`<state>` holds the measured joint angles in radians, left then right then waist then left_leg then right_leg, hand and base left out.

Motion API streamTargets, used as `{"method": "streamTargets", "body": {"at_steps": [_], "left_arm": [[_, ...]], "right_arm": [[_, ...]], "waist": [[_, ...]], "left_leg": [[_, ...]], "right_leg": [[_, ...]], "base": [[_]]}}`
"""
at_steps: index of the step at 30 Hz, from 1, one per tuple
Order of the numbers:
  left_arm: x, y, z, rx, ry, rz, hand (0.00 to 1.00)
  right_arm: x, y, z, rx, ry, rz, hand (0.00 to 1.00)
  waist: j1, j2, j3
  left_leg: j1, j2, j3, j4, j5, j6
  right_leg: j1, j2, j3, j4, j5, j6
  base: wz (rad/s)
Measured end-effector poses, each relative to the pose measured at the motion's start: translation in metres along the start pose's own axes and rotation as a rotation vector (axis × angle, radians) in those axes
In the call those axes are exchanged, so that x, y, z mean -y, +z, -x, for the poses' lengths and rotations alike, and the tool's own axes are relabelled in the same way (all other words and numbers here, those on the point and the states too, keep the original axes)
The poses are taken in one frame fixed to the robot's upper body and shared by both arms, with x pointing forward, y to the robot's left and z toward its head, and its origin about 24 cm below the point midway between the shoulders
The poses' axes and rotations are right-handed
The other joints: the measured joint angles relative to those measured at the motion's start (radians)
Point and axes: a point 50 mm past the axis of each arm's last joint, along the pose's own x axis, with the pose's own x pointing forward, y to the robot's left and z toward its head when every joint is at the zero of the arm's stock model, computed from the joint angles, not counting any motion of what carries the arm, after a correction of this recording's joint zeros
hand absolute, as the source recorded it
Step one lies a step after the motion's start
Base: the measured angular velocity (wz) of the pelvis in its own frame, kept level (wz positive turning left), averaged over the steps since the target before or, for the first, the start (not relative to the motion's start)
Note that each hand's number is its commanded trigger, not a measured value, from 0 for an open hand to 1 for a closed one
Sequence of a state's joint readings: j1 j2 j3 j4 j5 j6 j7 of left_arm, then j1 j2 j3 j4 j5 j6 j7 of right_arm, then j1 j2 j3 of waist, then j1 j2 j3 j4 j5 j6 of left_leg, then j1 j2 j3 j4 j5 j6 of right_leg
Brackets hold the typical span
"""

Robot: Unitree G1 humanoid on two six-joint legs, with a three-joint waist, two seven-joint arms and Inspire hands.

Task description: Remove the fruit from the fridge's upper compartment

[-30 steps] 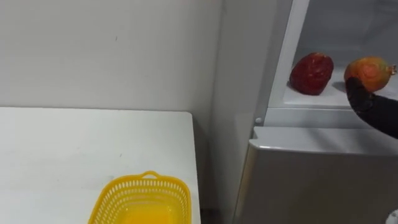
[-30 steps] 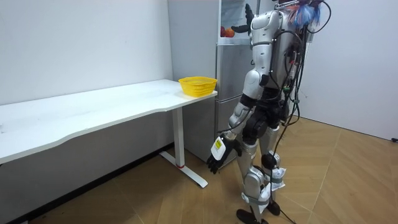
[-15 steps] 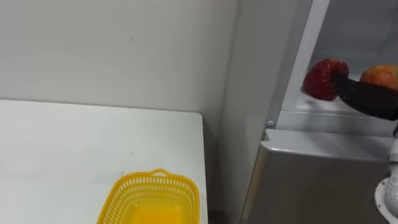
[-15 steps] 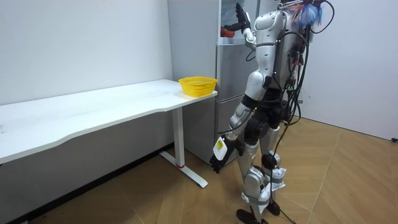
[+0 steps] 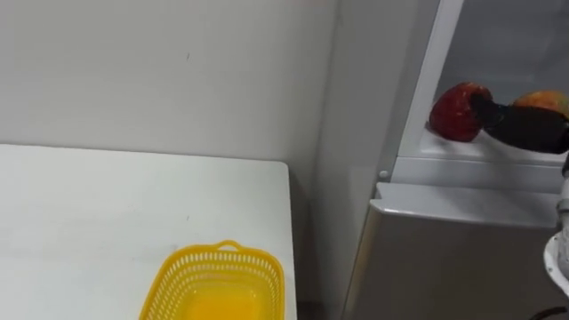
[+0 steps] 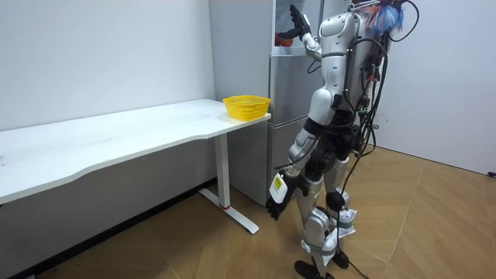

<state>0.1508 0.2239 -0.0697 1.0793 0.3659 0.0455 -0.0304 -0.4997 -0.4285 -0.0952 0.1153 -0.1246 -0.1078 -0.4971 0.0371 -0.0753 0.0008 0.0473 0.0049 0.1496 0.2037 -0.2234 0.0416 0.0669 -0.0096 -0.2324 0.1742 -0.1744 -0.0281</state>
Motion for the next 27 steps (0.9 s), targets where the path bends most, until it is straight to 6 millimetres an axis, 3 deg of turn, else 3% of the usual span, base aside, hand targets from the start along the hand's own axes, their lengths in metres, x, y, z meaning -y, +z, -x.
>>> {"method": "streamTargets", "body": {"at_steps": [8,13,17,23,27], "left_arm": [[-0.004,-0.002,0.0,-0.008,0.017,0.038,0.0],[-0.009,-0.006,0.001,-0.017,0.051,0.062,0.0],[-0.012,-0.008,0.001,-0.024,0.059,0.081,0.0],[-0.012,-0.019,0.003,-0.049,0.063,0.081,0.0],[-0.013,-0.022,0.004,-0.057,0.064,0.079,0.0]], "right_arm": [[0.004,-0.008,-0.003,-0.025,0.05,0.064,0.0],[0.003,-0.01,-0.004,-0.03,0.091,0.086,0.0],[0.003,-0.011,-0.004,-0.037,0.107,0.098,0.0],[0.002,-0.016,-0.004,-0.061,0.131,0.09,0.0],[0.001,-0.018,-0.003,-0.082,0.148,0.072,0.0]], "waist": [[0.007,-0.003,-0.0013],[0.013,-0.024,0.0016],[0.023,-0.038,-0.0034],[0.026,-0.038,-0.003],[0.024,-0.033,0.0018]], "left_leg": [[0.001,0.0,-0.006,0.0,0.001,0.0],[0.001,-0.001,-0.006,0.0,0.002,0.0],[-0.001,-0.001,-0.01,0.0,0.003,0.0],[-0.003,-0.002,-0.013,0.0,0.002,0.0],[-0.004,-0.002,-0.014,-0.005,0.002,0.0]], "right_leg": [[0.001,-0.001,-0.015,0.0,0.0,0.0],[0.001,-0.001,-0.015,-0.001,0.0,0.0],[0.003,-0.002,-0.019,0.0,0.0,0.0],[0.008,-0.002,-0.019,0.001,0.0,0.0],[0.008,-0.002,-0.021,0.001,0.0,0.0]], "base": [[0.02],[0.0],[0.03],[0.02],[0.0]]}}
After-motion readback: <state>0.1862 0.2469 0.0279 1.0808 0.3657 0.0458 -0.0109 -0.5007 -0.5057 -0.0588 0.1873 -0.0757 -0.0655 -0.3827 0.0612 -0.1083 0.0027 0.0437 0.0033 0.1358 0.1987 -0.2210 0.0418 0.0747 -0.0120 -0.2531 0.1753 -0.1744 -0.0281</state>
